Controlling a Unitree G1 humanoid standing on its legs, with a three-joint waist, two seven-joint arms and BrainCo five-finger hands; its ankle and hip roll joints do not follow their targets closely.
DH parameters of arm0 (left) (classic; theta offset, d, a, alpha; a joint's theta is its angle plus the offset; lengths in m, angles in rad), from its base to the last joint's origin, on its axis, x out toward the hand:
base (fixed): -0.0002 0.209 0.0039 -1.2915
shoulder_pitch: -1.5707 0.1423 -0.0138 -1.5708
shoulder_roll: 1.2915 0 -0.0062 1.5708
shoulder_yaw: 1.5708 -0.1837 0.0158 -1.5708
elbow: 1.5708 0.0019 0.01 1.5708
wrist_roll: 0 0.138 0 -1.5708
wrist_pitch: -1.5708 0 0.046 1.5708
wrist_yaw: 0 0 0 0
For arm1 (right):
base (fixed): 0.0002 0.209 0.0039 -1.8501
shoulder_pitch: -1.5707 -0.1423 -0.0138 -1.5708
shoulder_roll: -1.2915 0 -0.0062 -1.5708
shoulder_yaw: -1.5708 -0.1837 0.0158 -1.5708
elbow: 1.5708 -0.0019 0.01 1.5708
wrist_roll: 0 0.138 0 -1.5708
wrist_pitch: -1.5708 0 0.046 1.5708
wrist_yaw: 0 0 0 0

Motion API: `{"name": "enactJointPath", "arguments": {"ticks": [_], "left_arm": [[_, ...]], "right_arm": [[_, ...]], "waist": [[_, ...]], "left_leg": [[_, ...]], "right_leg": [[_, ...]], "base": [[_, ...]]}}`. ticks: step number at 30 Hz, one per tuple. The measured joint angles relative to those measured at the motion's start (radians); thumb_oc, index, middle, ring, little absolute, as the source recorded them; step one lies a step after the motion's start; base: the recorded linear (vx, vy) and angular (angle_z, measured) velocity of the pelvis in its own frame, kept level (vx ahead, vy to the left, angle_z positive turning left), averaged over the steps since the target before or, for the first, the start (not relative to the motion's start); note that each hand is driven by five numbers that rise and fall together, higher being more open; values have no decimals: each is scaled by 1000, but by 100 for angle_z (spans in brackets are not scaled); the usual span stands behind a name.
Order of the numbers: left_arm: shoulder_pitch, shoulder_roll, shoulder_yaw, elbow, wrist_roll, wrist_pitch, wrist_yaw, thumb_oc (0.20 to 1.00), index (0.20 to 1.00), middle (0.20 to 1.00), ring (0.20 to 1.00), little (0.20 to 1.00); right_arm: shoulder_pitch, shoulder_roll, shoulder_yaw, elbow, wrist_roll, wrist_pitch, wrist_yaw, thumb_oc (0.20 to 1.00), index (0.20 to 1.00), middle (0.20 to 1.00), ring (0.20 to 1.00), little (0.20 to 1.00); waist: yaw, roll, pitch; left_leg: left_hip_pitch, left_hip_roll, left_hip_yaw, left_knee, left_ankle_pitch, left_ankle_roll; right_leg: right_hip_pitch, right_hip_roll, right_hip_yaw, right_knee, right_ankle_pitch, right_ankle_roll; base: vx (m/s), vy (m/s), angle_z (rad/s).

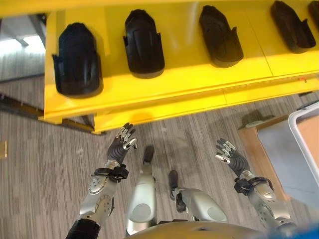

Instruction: Move parts from the plastic box to the shelf.

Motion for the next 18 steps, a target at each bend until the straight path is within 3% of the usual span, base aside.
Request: {"name": "enactJointPath", "arguments": {"ticks": [2,5,6,7,8,18], "left_arm": [[-10,4,2,-2,0,-12,1,1000,1000,1000,1000,1000],[-26,9,11,-7,1,-15,24,1000,1000,1000,1000,1000],[-29,17,10,-7,2,-14,33,1000,1000,1000,1000,1000],[-30,31,13,-9,3,-14,38,1000,1000,1000,1000,1000],[-31,41,15,-12,5,-14,38,1000,1000,1000,1000,1000],[22,77,12,-101,103,-14,36,1000,1000,1000,1000,1000]], "right_arm": [[-12,3,19,1,-1,1,4,1000,1000,1000,1000,1000],[-33,6,21,3,-1,9,3,1000,1000,1000,1000,1000],[-47,7,20,1,-2,10,3,1000,1000,1000,1000,1000],[-45,7,18,0,-2,12,2,1000,1000,1000,1000,1000],[-40,7,16,0,-2,15,3,1000,1000,1000,1000,1000],[-38,5,-18,-2,-2,16,4,1000,1000,1000,1000,1000]], "waist": [[7,3,0],[22,-5,3],[21,-5,3],[20,-14,3],[13,-31,7],[17,-34,-5]], "left_leg": [[3,-40,44,9,-20,32],[1,-75,78,11,-43,45],[0,-80,88,12,-45,45],[0,-93,96,16,-49,49],[-1,-107,92,24,-53,54],[11,-74,49,61,-47,34]], "right_leg": [[-2,-55,-21,-5,-20,32],[10,-125,-83,-51,-18,45],[14,-148,-114,-66,-7,63],[31,-206,-125,-78,19,94],[62,-241,-120,-102,18,102],[93,-198,-150,-64,-1,75]], "base": [[49,126,-44],[23,55,-25],[53,47,-32],[66,36,1],[53,26,12],[32,-32,10]]}}
